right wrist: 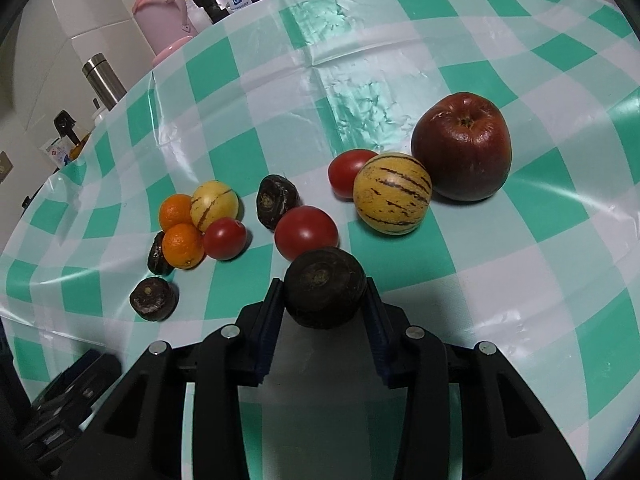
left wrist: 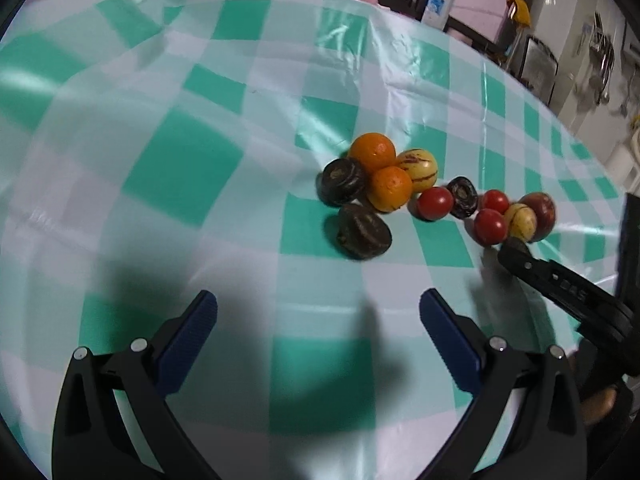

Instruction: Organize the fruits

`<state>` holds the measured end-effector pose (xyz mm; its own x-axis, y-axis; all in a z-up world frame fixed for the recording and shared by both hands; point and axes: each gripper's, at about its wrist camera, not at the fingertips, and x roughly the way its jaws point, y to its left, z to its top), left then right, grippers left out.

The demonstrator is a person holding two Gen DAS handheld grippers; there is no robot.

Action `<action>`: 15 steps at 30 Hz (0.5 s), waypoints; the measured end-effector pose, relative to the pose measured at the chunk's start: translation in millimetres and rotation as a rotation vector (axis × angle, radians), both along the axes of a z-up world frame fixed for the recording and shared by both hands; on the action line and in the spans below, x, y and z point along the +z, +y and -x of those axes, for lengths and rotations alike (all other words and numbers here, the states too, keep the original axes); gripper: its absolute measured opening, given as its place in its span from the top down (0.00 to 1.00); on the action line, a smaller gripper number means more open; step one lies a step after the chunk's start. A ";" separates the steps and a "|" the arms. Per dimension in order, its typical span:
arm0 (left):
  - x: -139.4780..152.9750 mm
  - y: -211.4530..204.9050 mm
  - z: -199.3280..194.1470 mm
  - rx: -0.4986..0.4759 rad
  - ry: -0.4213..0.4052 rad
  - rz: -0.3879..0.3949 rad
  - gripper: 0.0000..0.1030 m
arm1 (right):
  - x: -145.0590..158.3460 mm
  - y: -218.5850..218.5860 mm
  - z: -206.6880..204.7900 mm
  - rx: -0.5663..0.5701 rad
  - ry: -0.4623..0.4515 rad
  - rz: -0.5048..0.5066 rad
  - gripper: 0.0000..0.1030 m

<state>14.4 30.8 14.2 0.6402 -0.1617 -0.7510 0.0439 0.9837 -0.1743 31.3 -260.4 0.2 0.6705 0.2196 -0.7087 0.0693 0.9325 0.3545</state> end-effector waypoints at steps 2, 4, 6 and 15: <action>-1.0 -10.8 -15.0 0.006 0.006 -0.044 0.01 | -0.5 0.4 0.5 0.000 -0.003 -0.004 0.61; -1.8 -19.0 -29.1 0.009 0.010 -0.070 0.02 | -0.3 -0.5 1.4 -0.002 -0.005 -0.006 0.61; -2.3 -28.1 -42.2 0.007 0.005 -0.101 0.06 | -0.3 -0.7 1.9 0.000 -0.006 -0.007 0.61; -13.4 -45.4 -56.6 -0.075 0.041 -0.134 0.60 | -0.2 -0.4 1.7 0.014 -0.013 -0.023 0.61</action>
